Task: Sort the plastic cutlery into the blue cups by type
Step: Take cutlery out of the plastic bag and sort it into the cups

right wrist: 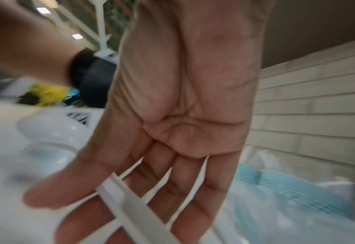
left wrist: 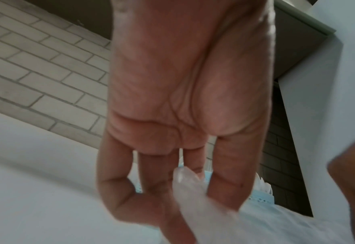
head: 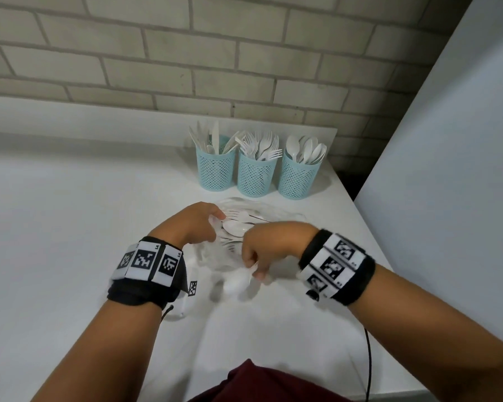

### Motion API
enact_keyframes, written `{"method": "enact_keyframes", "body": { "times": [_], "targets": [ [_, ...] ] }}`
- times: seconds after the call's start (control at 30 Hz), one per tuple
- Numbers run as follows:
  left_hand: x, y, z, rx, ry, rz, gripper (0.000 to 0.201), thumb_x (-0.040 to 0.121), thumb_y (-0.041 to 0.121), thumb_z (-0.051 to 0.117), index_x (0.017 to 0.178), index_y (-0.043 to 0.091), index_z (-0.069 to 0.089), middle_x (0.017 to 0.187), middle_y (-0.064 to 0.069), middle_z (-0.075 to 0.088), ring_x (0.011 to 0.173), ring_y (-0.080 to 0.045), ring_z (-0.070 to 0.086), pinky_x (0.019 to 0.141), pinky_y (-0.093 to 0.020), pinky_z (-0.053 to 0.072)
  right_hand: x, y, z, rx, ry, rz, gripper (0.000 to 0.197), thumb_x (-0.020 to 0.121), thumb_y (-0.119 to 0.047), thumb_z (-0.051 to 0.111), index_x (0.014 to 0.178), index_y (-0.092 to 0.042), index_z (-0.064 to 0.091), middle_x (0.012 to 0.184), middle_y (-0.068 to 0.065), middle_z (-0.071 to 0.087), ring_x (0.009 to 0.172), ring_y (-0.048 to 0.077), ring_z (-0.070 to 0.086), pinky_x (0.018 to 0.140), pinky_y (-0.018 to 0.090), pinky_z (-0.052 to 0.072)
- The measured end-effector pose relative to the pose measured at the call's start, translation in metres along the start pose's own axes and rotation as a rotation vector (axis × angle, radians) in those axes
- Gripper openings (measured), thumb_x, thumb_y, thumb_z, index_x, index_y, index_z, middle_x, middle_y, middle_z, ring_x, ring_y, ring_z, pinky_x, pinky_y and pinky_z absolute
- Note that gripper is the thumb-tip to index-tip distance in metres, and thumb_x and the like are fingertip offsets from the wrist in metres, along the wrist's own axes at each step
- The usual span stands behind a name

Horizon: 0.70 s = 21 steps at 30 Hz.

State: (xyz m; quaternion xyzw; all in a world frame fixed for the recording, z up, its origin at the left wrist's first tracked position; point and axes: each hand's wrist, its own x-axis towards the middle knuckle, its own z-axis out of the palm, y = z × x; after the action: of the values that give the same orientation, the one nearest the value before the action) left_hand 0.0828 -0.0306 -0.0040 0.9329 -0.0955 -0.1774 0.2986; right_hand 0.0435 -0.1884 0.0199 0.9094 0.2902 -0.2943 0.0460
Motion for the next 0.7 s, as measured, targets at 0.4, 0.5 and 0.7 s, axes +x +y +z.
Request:
{"method": "enact_keyframes", "body": {
  "times": [0.4,0.5,0.7],
  "targets": [
    [-0.007,0.012,0.003,-0.014,0.076,0.096,0.062,0.081,-0.002,0.059,0.137,0.015,0.041,0.139,-0.005,0.04,0.124,-0.022,0.044,0.095,-0.025,0.038,0.025,0.028,-0.001,0.127,0.408,0.216,0.02,0.087,-0.019,0.058,0.106,-0.013,0.061,0.105,0.006,0.061,0.086,0.021,0.052,0.069,0.028,0.037],
    [-0.008,0.012,0.005,-0.016,0.109,0.114,0.063,0.081,-0.003,0.056,0.139,0.015,0.039,0.14,-0.004,0.039,0.126,-0.021,0.043,0.097,-0.024,0.037,0.035,0.024,0.001,0.037,0.408,0.268,0.026,0.09,-0.015,0.053,0.116,-0.011,0.056,0.111,0.008,0.058,0.1,0.026,0.057,0.071,0.029,0.037],
    [-0.008,0.015,0.007,-0.036,0.137,0.153,0.063,0.08,-0.005,0.054,0.139,0.016,0.041,0.14,-0.003,0.04,0.126,-0.02,0.043,0.094,-0.023,0.037,0.038,0.018,0.0,-0.024,0.378,0.344,0.024,0.092,-0.014,0.052,0.114,-0.007,0.057,0.114,0.009,0.061,0.103,0.026,0.059,0.072,0.03,0.04]
  ]
}}
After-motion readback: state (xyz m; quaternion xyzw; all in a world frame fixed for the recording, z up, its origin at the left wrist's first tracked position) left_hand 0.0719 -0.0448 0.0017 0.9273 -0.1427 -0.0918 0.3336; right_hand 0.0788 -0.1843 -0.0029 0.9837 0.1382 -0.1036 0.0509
